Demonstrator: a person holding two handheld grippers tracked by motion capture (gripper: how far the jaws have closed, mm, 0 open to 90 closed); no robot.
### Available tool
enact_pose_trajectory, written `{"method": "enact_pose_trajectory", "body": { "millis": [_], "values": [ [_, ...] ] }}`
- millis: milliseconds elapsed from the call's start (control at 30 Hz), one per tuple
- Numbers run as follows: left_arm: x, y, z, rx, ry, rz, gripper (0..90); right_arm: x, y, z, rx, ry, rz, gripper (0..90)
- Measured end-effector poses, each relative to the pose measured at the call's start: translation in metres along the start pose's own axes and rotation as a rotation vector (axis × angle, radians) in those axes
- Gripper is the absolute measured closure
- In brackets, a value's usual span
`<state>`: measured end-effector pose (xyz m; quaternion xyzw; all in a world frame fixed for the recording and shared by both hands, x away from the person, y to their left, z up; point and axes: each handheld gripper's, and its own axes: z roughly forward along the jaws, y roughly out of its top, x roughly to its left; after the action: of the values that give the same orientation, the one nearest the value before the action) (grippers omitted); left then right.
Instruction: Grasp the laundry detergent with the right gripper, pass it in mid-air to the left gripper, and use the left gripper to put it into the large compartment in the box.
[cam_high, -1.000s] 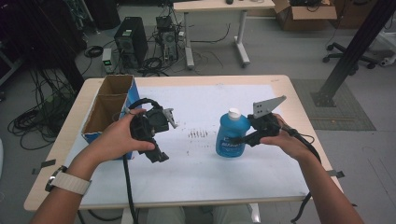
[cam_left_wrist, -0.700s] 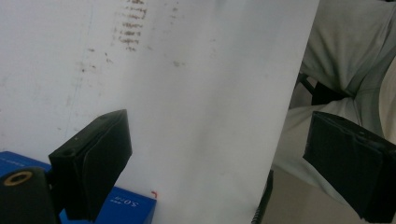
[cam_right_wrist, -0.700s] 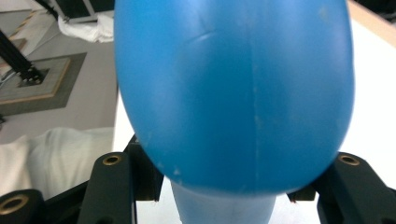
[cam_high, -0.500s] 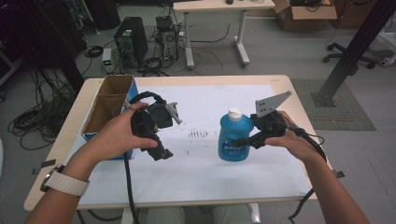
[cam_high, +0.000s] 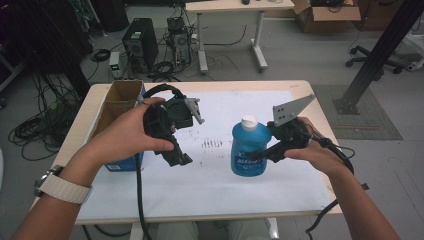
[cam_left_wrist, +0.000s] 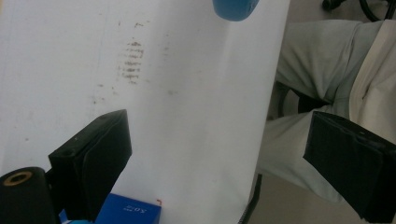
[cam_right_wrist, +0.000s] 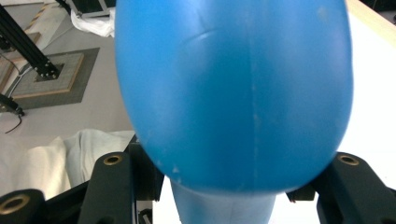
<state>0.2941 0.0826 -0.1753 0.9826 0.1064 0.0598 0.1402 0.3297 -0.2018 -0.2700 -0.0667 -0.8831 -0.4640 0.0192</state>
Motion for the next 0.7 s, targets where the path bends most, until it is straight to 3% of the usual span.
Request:
{"method": "enact_pose_trajectory", "body": {
  "millis": [467,700],
  "values": [
    [-0.005,0.022,-0.013,0.035,-0.045,0.058,7.3,0.014,0.015,0.016,0.029,0.025,-0.027,43.8],
    [-0.008,0.029,-0.014,0.053,-0.066,0.081,7.5,0.019,0.023,0.025,0.045,0.037,-0.066,43.8]
  ]
}}
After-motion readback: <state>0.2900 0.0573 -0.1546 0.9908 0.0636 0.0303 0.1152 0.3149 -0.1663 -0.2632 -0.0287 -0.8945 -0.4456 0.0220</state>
